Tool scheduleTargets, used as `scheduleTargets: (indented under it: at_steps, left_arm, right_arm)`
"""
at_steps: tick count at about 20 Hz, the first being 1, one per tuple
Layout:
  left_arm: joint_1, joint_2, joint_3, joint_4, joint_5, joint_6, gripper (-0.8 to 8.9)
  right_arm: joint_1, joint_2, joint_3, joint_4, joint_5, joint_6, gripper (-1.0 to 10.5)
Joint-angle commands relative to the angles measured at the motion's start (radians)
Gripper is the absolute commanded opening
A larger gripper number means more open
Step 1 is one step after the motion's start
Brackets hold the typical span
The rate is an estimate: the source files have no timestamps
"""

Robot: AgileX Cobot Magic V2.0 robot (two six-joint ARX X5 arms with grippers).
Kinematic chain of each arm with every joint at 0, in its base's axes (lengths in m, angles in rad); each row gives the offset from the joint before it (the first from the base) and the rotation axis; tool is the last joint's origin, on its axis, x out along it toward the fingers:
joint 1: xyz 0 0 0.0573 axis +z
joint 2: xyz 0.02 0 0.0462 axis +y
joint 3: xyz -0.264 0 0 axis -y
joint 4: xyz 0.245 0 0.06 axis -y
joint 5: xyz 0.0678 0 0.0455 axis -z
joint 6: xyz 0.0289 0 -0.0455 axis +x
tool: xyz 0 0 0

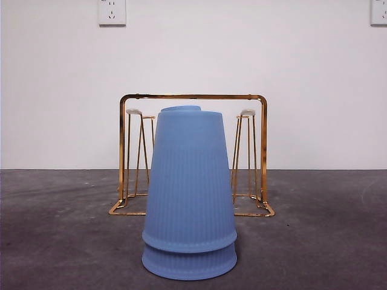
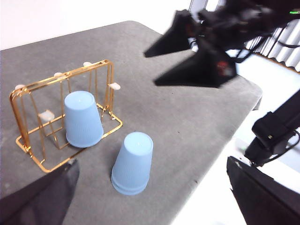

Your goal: The left arm pick up the left cup on cup holder and place it on desk, then the right arm insert the right cup into the first cup, and then the left arm insert the mid cup into the first cup

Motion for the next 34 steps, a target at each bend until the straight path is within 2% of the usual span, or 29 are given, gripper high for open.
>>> scheduleTargets:
  at_steps: [1,11,18,25,31,32,34]
  left_arm:
    - [-0.009,-0.03,0.02,-0.021,-0.007,-0.016,5.01]
    - [-0.009,-0.058,0.02,-0.052,-0.005,-0.016,5.01]
    - [-0.009,-0.058,0.02,-0.053,-0.005,-0.016,5.01]
    - [-0.009,-0.058,0.02,-0.054,-0.005,-0.016,5.01]
    - [-0.009,-0.058,0.02,-0.052,-0.005,-0.016,5.01]
    - [-0.009,-0.058,0.02,-0.053,-0.005,-0.016,5.01]
    - [-0.009,-0.058,0.02,-0.053,-0.005,-0.016,5.01]
  right_arm:
    - [-0.02,0.06,0.011,0.066,-0.023,-0.035,4.5]
    - [-0.149,0.28,0.011,0.232,-0.139,-0.057,4.5]
    - [-0.198,0.397,0.011,0.347,-0.178,-0.056,4.5]
    - [-0.209,0.502,0.011,0.364,-0.139,-0.061,4.5]
    - [-0.212,0.567,0.011,0.364,-0.142,-0.06,4.5]
    - [-0.214,0.576,0.011,0.364,-0.142,-0.06,4.4]
    - [-0.214,0.579,0.011,0.367,-0.141,-0.057,3.3]
